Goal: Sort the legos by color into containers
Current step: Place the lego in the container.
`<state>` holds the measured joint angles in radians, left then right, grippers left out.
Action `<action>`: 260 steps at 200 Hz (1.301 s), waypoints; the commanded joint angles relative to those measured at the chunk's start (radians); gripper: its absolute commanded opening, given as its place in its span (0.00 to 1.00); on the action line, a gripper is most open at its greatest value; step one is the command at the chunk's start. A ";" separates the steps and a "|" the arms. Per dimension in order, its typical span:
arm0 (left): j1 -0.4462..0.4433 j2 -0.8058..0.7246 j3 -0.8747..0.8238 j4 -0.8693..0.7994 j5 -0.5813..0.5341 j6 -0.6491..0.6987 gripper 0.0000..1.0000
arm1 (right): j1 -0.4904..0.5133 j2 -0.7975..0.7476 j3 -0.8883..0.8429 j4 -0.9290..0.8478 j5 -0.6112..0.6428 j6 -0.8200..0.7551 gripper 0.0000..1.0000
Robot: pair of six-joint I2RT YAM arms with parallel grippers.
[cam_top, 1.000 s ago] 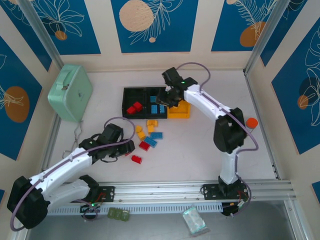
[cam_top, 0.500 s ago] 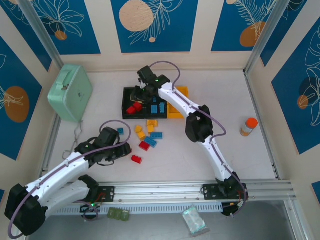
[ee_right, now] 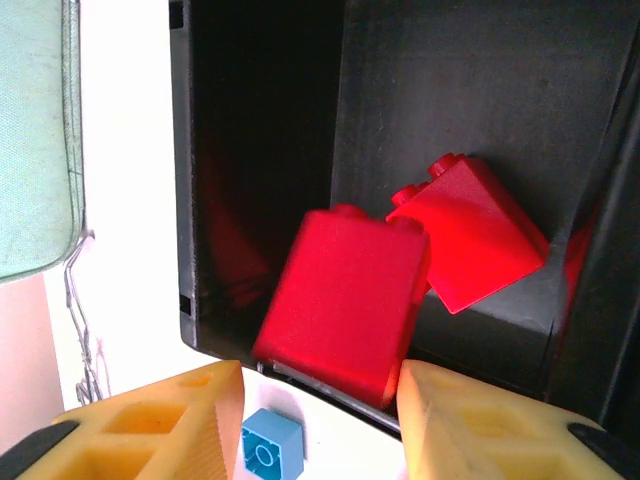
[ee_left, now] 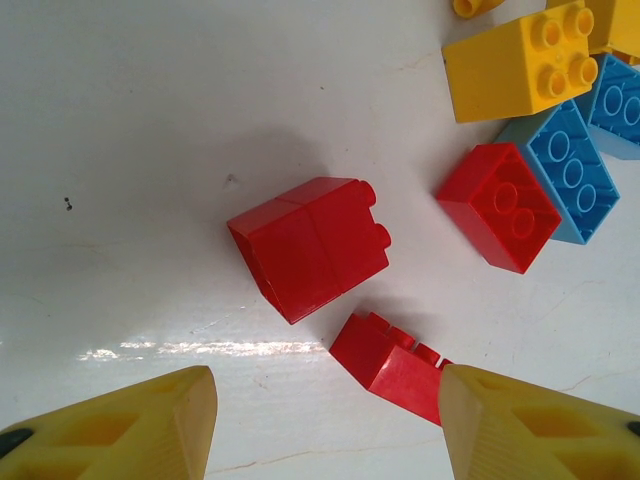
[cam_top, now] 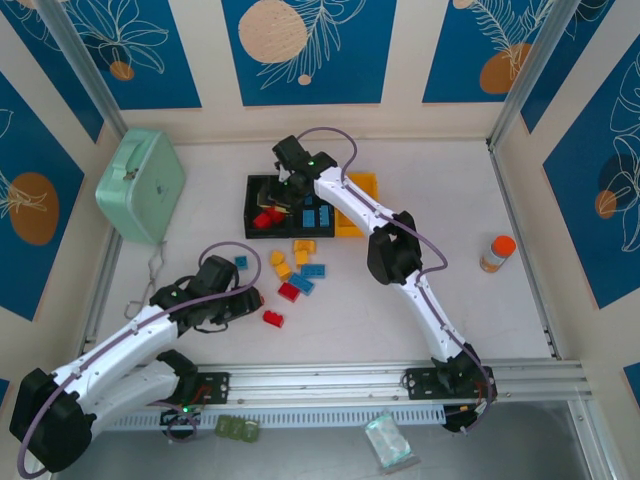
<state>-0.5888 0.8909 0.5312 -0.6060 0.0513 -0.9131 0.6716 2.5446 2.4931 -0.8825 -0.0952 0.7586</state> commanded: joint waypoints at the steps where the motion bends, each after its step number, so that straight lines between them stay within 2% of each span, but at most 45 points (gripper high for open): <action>1: 0.012 -0.004 -0.001 0.008 0.018 -0.013 0.60 | 0.012 -0.040 -0.038 -0.051 0.007 -0.010 0.49; 48: 0.014 -0.001 0.020 0.002 0.009 -0.008 0.60 | 0.011 -0.113 -0.078 -0.037 0.025 -0.030 0.49; 82: 0.015 0.019 0.053 -0.010 -0.003 0.013 0.61 | 0.009 -0.255 -0.223 0.046 0.017 -0.052 0.49; 159: 0.014 0.160 0.140 0.000 0.005 0.064 0.62 | -0.024 -0.767 -0.925 0.322 0.039 -0.051 0.50; 219: 0.006 0.382 0.282 0.038 0.023 0.109 0.63 | -0.063 -1.178 -1.435 0.372 0.095 -0.064 0.55; 260: -0.009 0.563 0.400 0.051 0.014 0.128 0.65 | -0.079 -1.417 -1.701 0.382 0.109 0.003 0.57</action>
<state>-0.5892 1.3788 0.8623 -0.5629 0.0620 -0.8165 0.6010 1.2373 0.8959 -0.5217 0.0006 0.7177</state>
